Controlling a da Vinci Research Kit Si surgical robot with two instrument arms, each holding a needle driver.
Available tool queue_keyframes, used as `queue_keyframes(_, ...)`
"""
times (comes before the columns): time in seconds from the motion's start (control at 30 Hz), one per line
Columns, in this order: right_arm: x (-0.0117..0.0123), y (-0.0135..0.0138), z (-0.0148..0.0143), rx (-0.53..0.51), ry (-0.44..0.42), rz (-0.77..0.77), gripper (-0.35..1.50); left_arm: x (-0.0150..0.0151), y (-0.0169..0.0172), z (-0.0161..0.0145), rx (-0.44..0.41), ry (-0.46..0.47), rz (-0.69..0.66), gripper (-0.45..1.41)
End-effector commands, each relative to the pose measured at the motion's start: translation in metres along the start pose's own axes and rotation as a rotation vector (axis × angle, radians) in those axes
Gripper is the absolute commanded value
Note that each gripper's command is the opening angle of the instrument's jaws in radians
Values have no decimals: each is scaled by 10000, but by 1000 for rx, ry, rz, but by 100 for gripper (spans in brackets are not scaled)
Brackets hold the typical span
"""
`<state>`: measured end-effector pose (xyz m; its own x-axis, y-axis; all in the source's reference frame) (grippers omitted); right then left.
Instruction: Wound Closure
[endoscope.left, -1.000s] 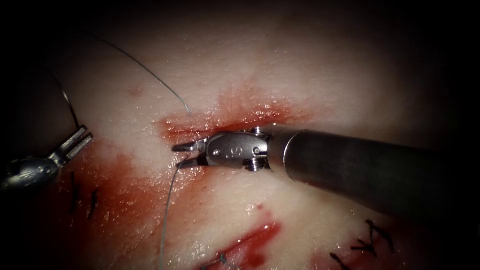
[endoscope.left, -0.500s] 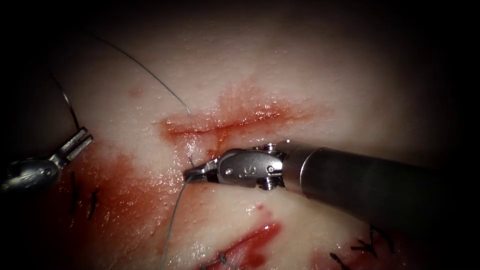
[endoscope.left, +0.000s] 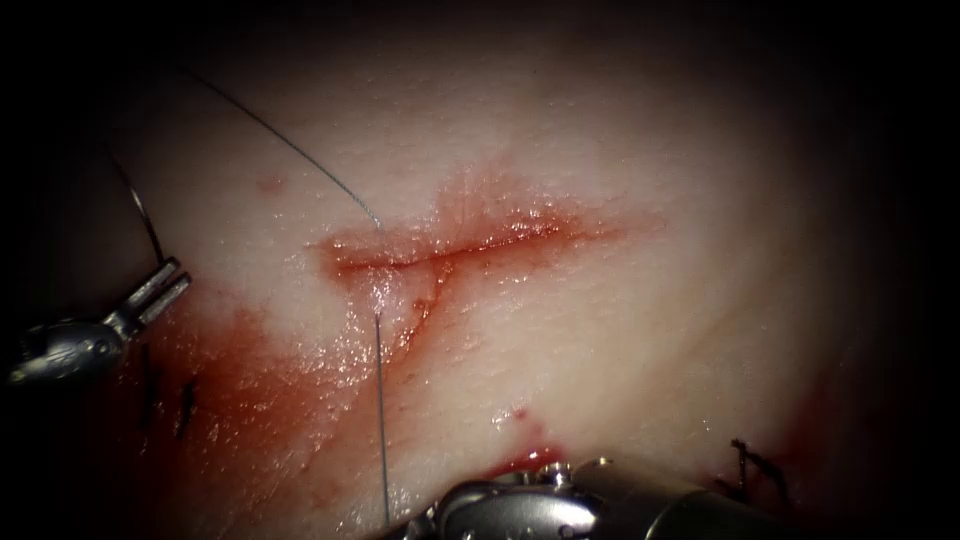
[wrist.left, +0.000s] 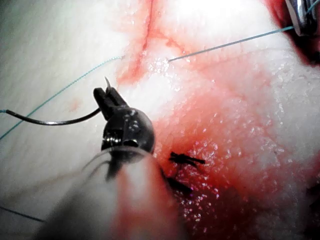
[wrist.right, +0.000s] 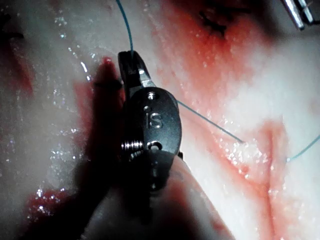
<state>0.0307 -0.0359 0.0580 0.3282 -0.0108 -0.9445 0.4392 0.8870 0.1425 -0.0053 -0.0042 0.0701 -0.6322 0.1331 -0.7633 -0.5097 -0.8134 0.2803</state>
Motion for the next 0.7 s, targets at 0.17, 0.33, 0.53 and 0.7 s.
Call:
queue_keyframes(0.17, 32, -6, 25, 61, -6, -24, -35, -1, -1, 9, -1, 2, 4, -45)
queue_keyframes(0.33, 31, 20, 16, 1, -15, -2, 73, -1, 0, 8, -1, 2, 4, -45)
queue_keyframes(0.53, 15, 67, -19, -96, 10, 48, 101, -2, 0, 7, -1, 3, 5, -45)
queue_keyframes(0.7, -7, 102, -43, -149, -18, 31, 101, -2, 0, 7, -1, 3, 5, -45)
